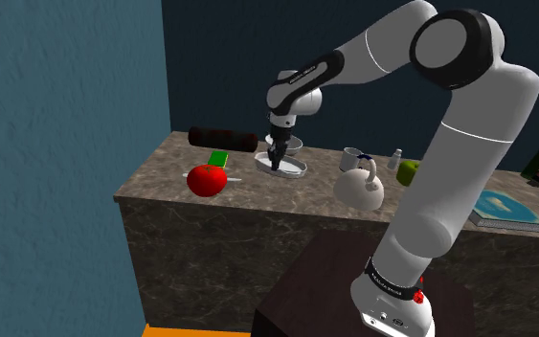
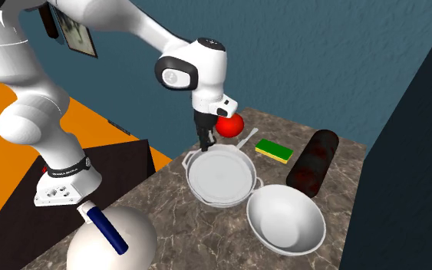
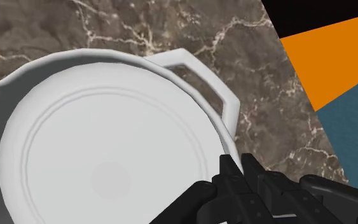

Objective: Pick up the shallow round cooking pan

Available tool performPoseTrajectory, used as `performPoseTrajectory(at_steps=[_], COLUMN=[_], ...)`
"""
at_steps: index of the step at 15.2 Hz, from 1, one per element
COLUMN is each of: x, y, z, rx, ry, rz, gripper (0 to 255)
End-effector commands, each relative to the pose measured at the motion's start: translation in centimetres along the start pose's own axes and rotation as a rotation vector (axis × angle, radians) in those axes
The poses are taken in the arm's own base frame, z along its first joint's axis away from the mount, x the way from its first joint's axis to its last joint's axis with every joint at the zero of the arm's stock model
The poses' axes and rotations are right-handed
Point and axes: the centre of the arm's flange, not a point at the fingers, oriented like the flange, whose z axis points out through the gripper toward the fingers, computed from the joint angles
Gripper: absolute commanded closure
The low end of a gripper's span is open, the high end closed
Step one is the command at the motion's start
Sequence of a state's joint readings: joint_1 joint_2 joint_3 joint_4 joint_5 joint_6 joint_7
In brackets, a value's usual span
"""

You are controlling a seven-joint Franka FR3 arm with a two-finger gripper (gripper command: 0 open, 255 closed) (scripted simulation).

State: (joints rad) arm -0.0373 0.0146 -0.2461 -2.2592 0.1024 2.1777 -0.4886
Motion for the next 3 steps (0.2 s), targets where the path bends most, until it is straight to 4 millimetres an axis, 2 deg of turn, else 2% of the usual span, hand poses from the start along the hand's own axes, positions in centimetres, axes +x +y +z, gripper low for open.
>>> performPoseTrajectory(at_steps=[1,3], x=[0.01,0.00], y=[-0.11,-0.12], z=[-1.15,-1.22], rx=[0.000,0.000], ry=[0.000,0.000], rz=[0.000,0.000], gripper=[255,255])
